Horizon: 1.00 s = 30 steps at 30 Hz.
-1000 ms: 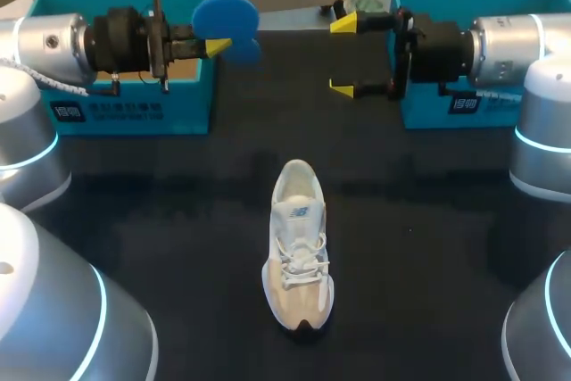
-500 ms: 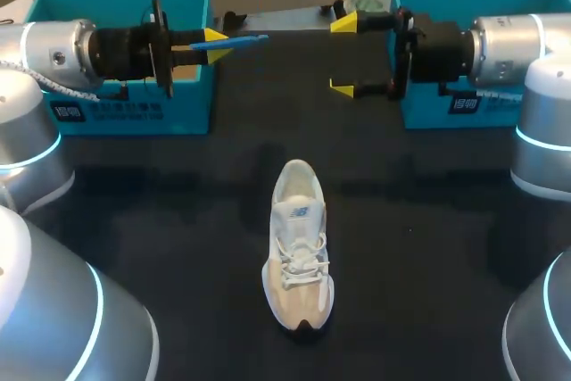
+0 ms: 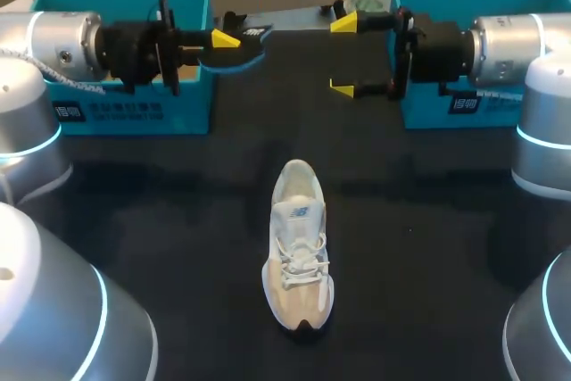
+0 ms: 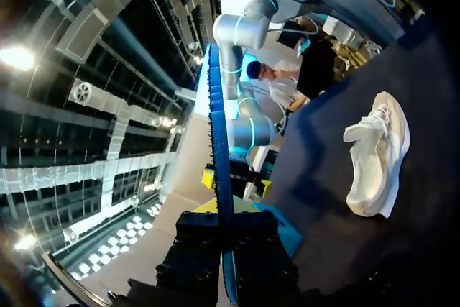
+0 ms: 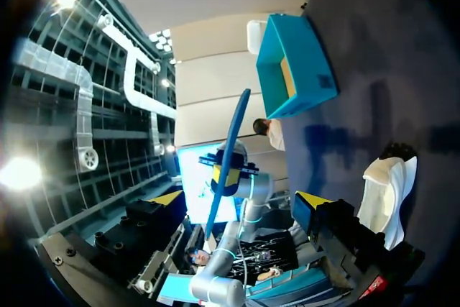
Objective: Take the shoe out of the shoebox, open the shoe tongue, remove and reinsert the insole, then place the shoe into the shoebox
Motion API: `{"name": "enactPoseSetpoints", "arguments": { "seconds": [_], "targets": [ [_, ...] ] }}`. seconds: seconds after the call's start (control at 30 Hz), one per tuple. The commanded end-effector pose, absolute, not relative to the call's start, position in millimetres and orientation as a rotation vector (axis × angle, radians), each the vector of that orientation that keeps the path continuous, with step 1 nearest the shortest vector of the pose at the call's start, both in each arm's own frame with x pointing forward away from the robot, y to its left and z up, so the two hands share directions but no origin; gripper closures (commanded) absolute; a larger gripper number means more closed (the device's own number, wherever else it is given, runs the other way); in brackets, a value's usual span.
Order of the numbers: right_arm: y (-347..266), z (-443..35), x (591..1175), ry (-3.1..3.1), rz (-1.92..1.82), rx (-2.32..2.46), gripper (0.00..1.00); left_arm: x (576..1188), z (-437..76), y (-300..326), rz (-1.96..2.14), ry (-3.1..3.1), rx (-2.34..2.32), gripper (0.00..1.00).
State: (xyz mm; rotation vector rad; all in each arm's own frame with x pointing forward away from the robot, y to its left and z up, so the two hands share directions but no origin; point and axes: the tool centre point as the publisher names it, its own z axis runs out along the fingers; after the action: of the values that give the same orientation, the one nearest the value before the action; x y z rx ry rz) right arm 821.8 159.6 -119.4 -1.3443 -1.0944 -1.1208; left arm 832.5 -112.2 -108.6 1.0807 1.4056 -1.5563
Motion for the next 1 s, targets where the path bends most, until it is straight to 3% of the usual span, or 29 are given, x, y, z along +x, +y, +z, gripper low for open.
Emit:
{"name": "enactPoseSetpoints", "arguments": {
  "seconds": [0.03,1.0],
  "targets": [
    [161.3,-120.0,821.8,-1.094,-1.123,-1.346,0.00,827.0,-105.6,-110.5,-1.189,1.306,1.304,1.00],
    [187.4,-139.9,812.5,-1.270,-1.149,-1.230,0.00,845.0,-126.5,-130.3,-1.168,1.204,1.333,1.00]
  ]
}}
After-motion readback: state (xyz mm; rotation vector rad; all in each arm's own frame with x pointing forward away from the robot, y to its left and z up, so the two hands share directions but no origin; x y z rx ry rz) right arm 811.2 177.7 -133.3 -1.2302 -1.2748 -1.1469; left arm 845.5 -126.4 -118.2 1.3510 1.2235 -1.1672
